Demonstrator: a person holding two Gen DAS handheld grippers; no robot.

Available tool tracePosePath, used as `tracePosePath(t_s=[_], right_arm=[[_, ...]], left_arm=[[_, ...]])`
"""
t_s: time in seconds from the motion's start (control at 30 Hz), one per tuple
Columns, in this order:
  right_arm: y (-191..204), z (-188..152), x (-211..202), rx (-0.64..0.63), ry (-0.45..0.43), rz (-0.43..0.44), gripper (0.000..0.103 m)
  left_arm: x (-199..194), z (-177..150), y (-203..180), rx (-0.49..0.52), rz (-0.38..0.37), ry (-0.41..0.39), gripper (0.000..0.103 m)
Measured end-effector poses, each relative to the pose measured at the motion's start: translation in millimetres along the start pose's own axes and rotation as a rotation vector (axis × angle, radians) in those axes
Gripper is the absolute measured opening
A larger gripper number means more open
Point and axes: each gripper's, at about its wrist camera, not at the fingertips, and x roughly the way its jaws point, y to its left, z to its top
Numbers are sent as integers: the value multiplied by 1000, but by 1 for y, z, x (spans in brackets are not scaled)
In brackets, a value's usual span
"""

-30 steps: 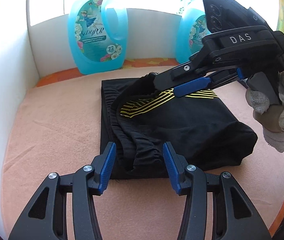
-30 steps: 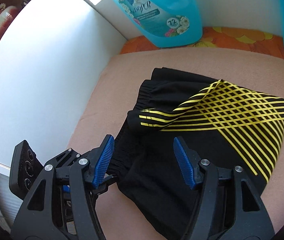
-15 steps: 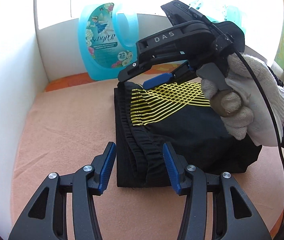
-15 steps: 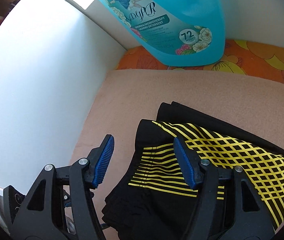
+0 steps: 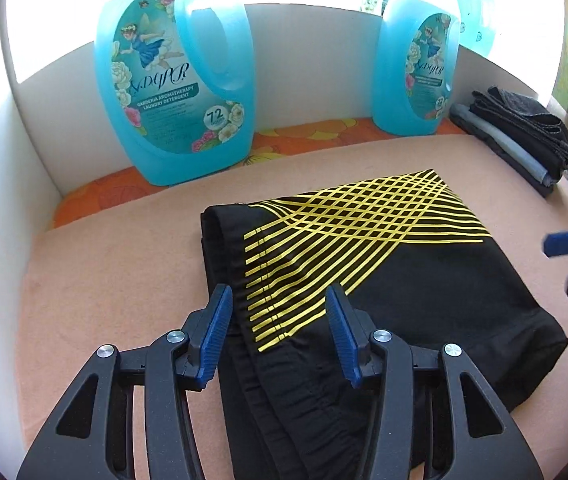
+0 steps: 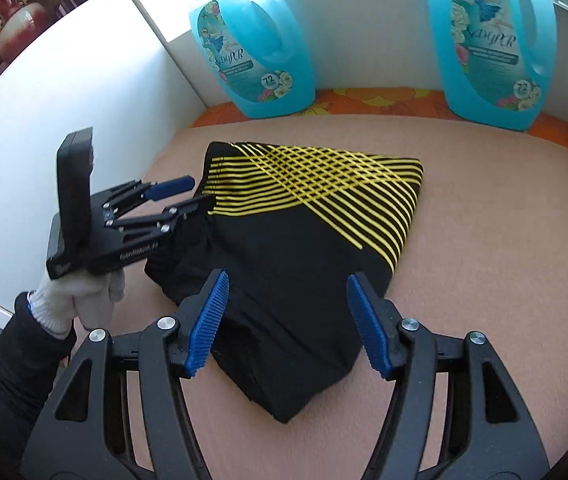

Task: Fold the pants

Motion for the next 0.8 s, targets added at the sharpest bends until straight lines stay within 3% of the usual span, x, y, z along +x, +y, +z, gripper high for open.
tracePosePath(t_s=[0.1, 0.17, 0.23, 0.27, 0.33, 0.47, 0.6, 0.8], right_arm=[[14, -30, 1, -66, 23, -44, 64], [24, -39, 11, -117, 46, -87, 57], [28, -47, 16, -162, 60, -148, 26], [29, -46, 21, -179, 66, -164, 18], [28, -50, 20, -187, 63, -158, 12], [34, -64, 19, -268, 75, -213, 12], [31, -63, 15, -254, 65, -189, 12], [32, -64, 16, -250, 59, -156, 14]], left_arm=[[13, 1, 2, -5, 38, 19, 47], [16, -1, 1, 18, 83, 19, 47], [22, -2, 5, 15, 92, 36, 47], [24, -2, 8, 9, 87, 40, 47], [23, -2, 11, -2, 81, 35, 47], [18, 0, 16, 4, 73, 44, 47], [-13, 4, 18, 5, 76, -13, 47], [-60, -15, -26, 109, -46, -26, 47]])
